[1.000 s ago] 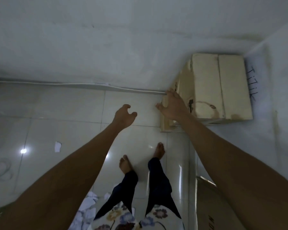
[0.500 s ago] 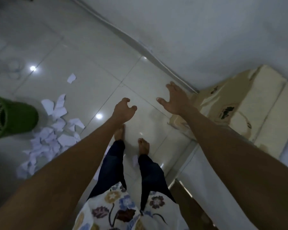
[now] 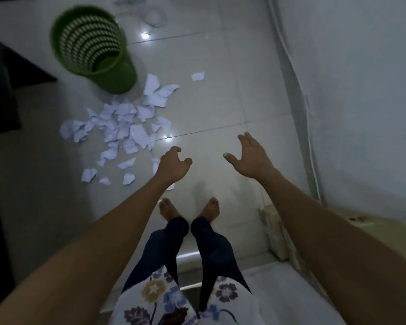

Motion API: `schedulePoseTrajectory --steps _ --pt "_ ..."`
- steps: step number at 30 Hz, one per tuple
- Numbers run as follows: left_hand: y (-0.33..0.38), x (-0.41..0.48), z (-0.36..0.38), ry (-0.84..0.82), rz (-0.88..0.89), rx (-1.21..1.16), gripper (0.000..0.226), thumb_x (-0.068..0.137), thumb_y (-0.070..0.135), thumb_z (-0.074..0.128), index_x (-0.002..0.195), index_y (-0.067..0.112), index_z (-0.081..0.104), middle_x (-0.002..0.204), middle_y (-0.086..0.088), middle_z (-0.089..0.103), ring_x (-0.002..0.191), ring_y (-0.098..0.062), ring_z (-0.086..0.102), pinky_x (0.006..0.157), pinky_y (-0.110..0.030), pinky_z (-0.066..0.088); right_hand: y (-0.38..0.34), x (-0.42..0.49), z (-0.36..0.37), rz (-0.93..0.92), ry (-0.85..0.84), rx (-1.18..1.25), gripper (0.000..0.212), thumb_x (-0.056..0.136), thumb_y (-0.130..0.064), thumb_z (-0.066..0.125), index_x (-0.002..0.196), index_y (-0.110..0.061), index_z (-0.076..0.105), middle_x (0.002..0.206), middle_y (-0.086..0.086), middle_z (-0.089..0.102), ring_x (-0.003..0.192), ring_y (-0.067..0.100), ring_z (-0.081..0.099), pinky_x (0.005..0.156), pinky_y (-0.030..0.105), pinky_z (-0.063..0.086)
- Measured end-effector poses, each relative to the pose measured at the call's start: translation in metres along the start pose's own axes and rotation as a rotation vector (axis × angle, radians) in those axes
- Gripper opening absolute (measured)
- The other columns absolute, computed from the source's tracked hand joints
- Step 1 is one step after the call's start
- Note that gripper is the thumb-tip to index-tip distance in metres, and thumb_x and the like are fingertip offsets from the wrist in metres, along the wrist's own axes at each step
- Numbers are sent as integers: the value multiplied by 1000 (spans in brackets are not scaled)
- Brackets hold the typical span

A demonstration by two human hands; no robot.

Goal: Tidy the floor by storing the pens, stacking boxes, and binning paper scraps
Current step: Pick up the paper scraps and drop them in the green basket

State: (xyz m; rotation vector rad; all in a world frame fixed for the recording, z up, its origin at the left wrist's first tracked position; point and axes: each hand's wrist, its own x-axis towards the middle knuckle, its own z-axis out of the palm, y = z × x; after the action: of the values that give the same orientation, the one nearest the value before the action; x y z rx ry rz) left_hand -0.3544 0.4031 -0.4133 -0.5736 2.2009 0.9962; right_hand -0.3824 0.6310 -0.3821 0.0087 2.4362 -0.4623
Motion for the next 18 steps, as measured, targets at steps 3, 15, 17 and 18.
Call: schedulePoseTrajectory --steps 3,15,17,18 --pt "-47 -1 -30 40 -93 -99 59 89 31 58 140 10 37 142 -13 45 129 -28 44 100 -28 34 -53 22 16 -83 -48 -65 86 91 -60 45 152 -8 15 160 13 9 148 26 11 120 41 13" --pt "-159 -9 -90 194 -302 -332 58 88 28 60 138 6 40 143 -15 45 130 -30 44 104 -32 35 -163 61 58 -306 -140 -234 84 91 -57 49 151 -8 18 160 12 13 147 24 14 119 40 15" --pt "-166 -9 -89 208 -327 -350 58 88 28 60 138 6 40 143 -16 45 131 -30 43 105 -33 35 -168 68 61 -338 -152 -254 84 91 -57 49 151 -8 18 160 12 13 147 24 13 119 40 15" --pt "-169 -8 -88 216 -339 -364 58 88 28 61 137 6 40 143 -16 44 131 -31 43 105 -33 35 -170 73 63 -351 -162 -262 84 91 -57 49 151 -8 18 160 11 12 147 24 14 119 40 16"
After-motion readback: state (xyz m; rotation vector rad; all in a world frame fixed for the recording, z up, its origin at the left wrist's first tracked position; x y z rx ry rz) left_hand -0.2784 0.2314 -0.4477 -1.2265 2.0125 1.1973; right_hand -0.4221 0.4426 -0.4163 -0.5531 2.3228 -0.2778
